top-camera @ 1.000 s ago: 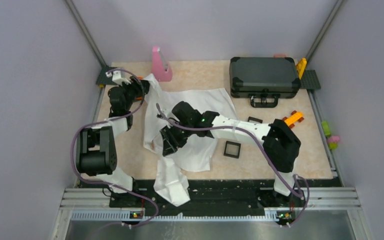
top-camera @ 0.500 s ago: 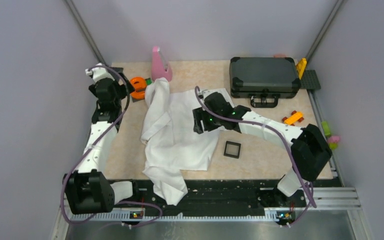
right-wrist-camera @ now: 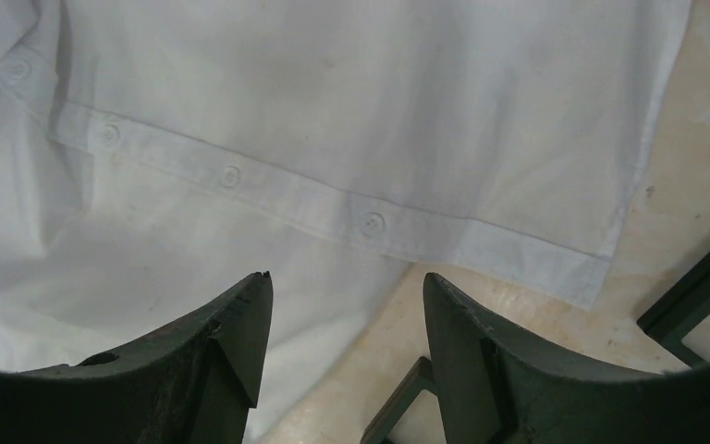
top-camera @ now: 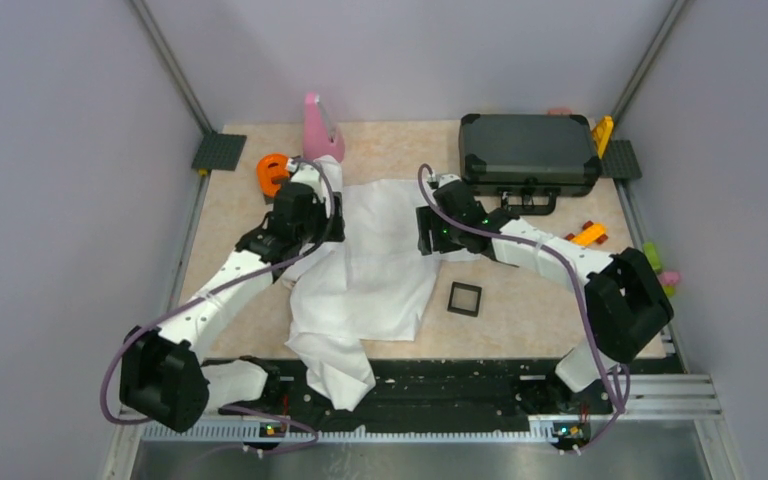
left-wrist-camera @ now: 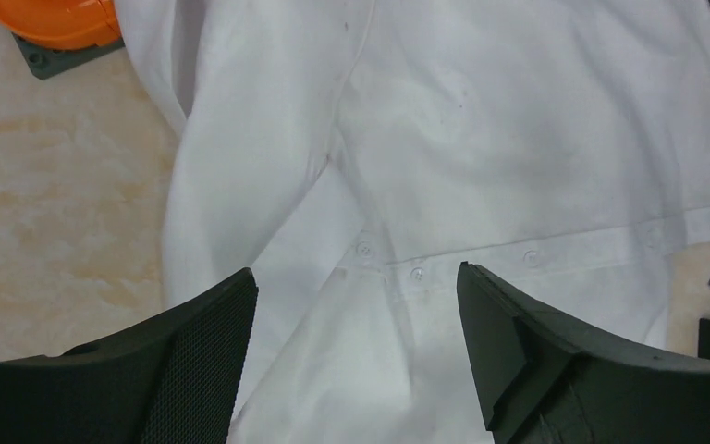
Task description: Remove the brooch from the garment
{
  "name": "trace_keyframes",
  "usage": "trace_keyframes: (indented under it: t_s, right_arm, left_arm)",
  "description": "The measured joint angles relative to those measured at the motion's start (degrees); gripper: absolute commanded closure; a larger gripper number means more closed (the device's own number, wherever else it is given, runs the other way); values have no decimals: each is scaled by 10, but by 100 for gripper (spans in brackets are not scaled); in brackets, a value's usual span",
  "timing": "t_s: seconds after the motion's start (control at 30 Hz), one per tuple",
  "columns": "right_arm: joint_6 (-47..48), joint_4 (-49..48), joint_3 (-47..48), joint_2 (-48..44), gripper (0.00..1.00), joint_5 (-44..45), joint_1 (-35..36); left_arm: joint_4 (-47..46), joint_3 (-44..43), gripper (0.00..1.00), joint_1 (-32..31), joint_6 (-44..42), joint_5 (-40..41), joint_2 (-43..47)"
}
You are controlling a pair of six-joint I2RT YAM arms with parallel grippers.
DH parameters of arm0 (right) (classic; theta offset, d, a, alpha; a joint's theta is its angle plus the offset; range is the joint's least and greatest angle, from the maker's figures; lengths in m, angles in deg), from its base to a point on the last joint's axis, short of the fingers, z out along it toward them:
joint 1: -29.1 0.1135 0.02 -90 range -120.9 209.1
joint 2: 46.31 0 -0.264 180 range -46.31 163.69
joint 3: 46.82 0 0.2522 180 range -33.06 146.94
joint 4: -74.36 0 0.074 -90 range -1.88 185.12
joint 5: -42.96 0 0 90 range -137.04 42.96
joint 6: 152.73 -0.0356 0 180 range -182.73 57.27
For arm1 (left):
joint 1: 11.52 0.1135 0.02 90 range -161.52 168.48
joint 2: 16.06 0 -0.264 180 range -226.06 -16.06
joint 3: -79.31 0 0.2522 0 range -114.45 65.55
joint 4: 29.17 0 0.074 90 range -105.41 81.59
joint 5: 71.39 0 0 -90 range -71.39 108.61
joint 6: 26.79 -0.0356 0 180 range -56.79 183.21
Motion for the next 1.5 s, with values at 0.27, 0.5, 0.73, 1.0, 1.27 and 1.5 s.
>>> trace_keyframes:
  t_s: [0.27, 0.5, 0.73, 1.0, 1.27, 1.5]
  right_arm:
    - [-4, -28, -14, 38, 38, 20, -15]
    - [-14, -44, -12, 90, 44, 43, -15]
    - [-26, -53, 12, 135, 98, 81, -20]
    - [-27, -47, 59, 152, 100, 104, -97]
    - [12, -52, 142, 181, 5, 24, -146]
    - [23, -24, 142, 198, 17, 31, -42]
  left_arm:
    - [-2, 3, 21, -5, -12, 12, -133]
    - [14, -61, 44, -20, -25, 34, -256]
    - [34, -103, 95, -22, -16, 77, -294]
    - [31, -81, 100, 44, -3, 22, -237]
    - [12, -44, 100, 222, 25, -97, -119]
    - [0, -25, 38, 225, 14, -155, -97]
